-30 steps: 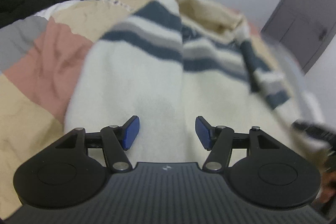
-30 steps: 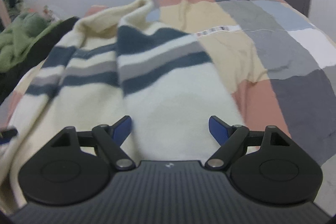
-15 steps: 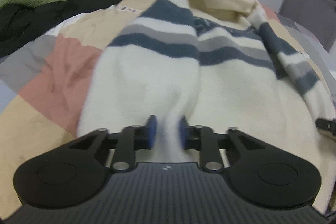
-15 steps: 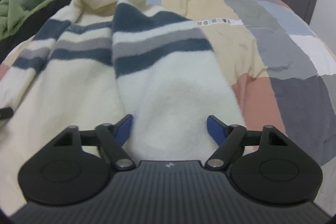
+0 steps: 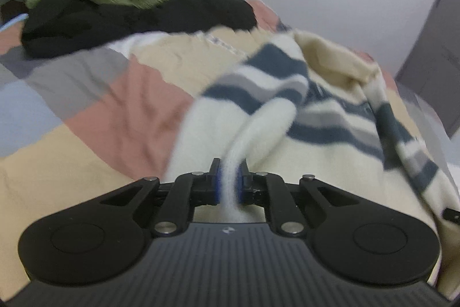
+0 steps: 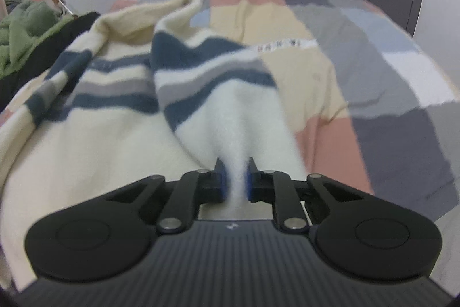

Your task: Fold large clothes

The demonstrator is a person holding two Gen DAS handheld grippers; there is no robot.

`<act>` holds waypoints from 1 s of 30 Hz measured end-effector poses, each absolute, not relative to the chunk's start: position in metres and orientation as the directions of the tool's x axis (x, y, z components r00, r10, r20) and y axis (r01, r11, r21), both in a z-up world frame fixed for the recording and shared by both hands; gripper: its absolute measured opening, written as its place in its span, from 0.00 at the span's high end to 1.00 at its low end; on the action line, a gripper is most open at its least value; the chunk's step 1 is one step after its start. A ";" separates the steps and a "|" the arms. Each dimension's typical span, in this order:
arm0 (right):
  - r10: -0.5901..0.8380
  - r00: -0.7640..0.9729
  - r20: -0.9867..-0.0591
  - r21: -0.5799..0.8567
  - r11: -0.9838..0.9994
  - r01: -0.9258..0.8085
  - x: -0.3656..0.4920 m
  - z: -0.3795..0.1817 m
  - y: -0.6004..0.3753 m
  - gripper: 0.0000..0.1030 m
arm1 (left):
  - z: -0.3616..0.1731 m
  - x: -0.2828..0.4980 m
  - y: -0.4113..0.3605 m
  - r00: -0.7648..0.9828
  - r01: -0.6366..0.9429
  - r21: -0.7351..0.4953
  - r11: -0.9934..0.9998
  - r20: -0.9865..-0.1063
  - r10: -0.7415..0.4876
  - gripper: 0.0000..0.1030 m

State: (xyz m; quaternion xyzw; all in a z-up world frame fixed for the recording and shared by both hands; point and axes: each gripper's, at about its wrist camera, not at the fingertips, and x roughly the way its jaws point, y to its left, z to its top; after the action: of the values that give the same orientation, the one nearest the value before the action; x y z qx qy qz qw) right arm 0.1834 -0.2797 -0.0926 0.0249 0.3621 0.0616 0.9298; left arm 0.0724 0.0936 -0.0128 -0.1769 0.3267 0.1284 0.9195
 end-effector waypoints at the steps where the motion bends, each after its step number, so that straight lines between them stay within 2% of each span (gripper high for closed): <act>1: 0.126 0.743 -0.658 0.084 0.992 -0.094 0.184 -0.086 -0.283 0.85 | -0.008 0.072 0.101 0.755 -0.360 -0.234 0.903 -0.642 0.134 0.88; 8: 0.052 0.836 -0.546 0.055 0.998 -0.025 0.213 -0.039 -0.320 0.85 | 0.021 0.085 0.159 0.723 -0.488 -0.152 0.859 -0.622 0.301 0.89; 11: 0.024 0.888 -0.458 0.086 0.996 0.017 0.234 -0.024 -0.342 0.85 | 0.030 0.095 0.190 0.707 -0.542 -0.159 0.825 -0.617 0.345 0.89; 14: -0.064 0.919 -0.388 0.043 0.995 0.088 0.258 -0.020 -0.357 0.85 | 0.036 0.107 0.215 0.700 -0.573 -0.154 0.805 -0.604 0.382 0.89; 19: -0.199 0.921 -0.333 0.044 0.973 0.226 0.306 -0.034 -0.387 0.85 | 0.024 0.134 0.253 0.669 -0.632 -0.144 0.761 -0.597 0.442 0.89; 22: -0.283 0.901 -0.329 0.014 0.952 0.304 0.330 -0.058 -0.397 0.85 | 0.004 0.143 0.280 0.633 -0.682 -0.168 0.712 -0.623 0.459 0.89; 24: -0.328 0.870 -0.369 0.011 0.934 0.357 0.347 -0.079 -0.406 0.85 | -0.008 0.146 0.301 0.625 -0.704 -0.229 0.673 -0.651 0.432 0.90; 27: -0.363 0.815 -0.452 0.029 0.907 0.420 0.372 -0.106 -0.415 0.85 | -0.019 0.155 0.317 0.599 -0.724 -0.215 0.655 -0.667 0.443 0.90; 30: -0.386 0.802 -0.456 -0.037 0.908 0.416 0.391 -0.125 -0.410 0.85 | -0.034 0.161 0.321 0.573 -0.736 -0.191 0.649 -0.687 0.447 0.90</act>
State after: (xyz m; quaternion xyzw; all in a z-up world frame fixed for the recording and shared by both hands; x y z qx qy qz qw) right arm 0.3909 -0.4101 -0.1251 0.0325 0.2329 -0.2115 0.9487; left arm 0.1612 0.3207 -0.0337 -0.2357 0.3065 0.3461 0.8548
